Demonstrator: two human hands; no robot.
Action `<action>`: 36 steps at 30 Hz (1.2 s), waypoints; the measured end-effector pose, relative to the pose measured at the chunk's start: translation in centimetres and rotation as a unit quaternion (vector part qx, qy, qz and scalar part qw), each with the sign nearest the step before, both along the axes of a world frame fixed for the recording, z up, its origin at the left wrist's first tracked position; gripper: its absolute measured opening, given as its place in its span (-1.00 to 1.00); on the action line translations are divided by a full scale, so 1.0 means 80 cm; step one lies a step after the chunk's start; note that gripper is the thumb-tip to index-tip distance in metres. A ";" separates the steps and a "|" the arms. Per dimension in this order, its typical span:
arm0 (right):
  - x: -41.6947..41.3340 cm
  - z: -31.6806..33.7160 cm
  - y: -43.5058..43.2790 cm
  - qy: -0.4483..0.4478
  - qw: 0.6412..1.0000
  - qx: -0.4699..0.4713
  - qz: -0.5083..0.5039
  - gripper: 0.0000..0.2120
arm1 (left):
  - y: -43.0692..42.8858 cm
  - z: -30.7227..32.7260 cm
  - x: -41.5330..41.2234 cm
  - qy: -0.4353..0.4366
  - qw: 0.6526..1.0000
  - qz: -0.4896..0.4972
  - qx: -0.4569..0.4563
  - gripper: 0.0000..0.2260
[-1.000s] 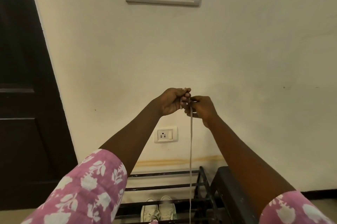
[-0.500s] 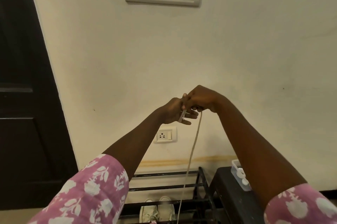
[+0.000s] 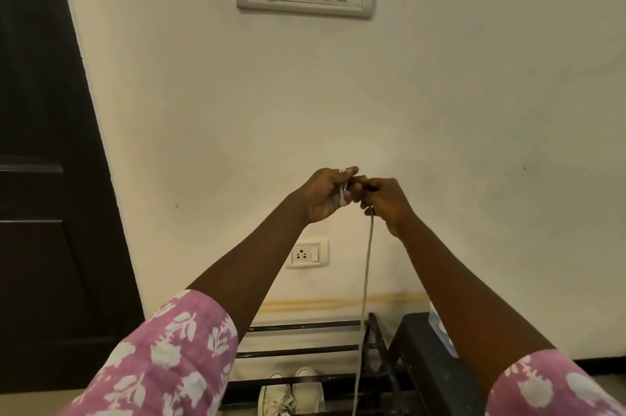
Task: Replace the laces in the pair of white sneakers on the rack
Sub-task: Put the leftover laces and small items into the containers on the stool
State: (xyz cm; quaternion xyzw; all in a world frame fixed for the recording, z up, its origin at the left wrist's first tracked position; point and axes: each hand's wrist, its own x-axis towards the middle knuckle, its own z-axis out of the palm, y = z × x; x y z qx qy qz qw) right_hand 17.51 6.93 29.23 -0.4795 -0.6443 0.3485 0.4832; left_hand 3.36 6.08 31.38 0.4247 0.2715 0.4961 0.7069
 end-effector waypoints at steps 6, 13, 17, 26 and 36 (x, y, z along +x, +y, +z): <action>-0.018 0.001 -0.023 -0.164 0.974 -0.097 0.123 -0.84 | 0.012 -0.006 0.010 0.033 0.992 0.109 0.061 -0.84; -0.010 0.059 -0.033 -0.265 0.954 -0.076 0.117 -0.89 | 0.010 -0.024 0.002 0.248 0.966 0.001 0.070 -0.53; 0.009 0.083 -0.026 -0.283 0.953 -0.011 0.110 -0.90 | 0.003 -0.025 0.000 0.266 0.961 -0.060 0.037 -0.41; 0.017 0.035 0.001 -0.008 0.998 0.070 0.003 -0.87 | 0.001 -0.018 0.005 0.075 0.993 -0.092 0.017 -0.62; -0.004 -0.004 -0.018 -0.072 0.986 -0.125 0.089 -0.90 | 0.014 -0.026 0.020 -0.077 0.993 0.088 -0.016 -0.81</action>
